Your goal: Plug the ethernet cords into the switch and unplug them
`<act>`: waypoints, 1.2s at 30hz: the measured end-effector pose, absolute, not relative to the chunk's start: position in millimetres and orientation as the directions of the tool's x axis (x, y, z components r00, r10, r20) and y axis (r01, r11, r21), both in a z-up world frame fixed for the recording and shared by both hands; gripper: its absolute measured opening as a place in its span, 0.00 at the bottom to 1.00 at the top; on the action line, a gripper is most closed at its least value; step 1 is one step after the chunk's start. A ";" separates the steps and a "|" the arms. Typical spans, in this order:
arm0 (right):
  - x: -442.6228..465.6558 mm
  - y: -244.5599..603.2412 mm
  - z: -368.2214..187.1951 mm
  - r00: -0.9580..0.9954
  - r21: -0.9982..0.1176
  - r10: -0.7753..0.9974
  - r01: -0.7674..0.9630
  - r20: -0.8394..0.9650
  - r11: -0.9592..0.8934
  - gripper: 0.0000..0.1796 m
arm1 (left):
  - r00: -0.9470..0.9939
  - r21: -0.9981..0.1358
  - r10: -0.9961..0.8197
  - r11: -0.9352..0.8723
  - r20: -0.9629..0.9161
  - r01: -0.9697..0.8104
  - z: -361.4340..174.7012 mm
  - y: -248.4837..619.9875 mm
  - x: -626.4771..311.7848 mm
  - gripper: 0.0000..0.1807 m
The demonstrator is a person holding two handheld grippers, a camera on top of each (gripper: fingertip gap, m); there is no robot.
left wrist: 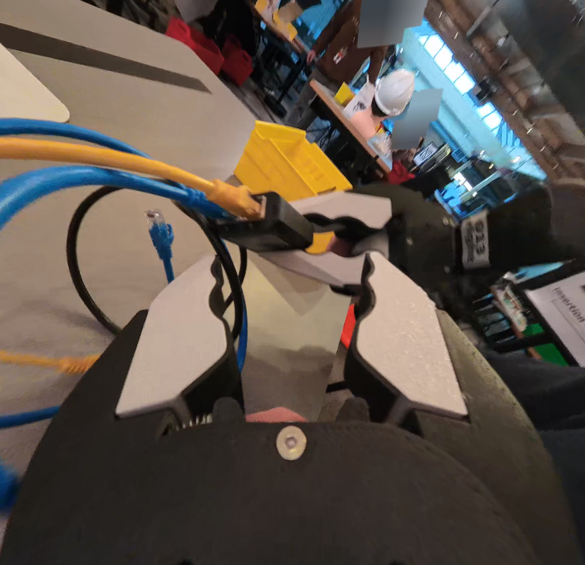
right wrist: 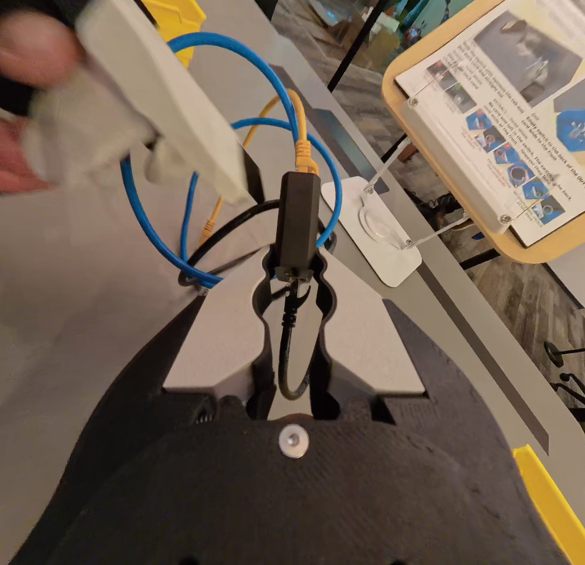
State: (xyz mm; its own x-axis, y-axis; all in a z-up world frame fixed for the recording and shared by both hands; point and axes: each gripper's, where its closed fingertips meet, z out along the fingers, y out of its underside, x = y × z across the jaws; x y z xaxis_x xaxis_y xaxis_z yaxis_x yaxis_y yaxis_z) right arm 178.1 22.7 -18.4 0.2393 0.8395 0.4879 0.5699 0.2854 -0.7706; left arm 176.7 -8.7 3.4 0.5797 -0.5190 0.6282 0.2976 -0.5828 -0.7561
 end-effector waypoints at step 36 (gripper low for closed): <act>166.8 -10.6 -7.1 -0.025 -0.743 0.850 0.473 0.526 0.473 0.28 | 0.155 -0.201 -0.463 0.051 -0.873 -0.978 -6.2 -13.3 146.2 0.13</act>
State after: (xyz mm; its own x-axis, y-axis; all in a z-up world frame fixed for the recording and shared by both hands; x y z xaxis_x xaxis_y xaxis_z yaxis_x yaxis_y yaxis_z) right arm 166.8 -10.6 -7.1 -0.0248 0.8504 0.5255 0.4732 0.4730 -0.7432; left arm 146.2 -13.3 -6.2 0.1554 -0.4629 -0.8727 -0.9782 0.0512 -0.2014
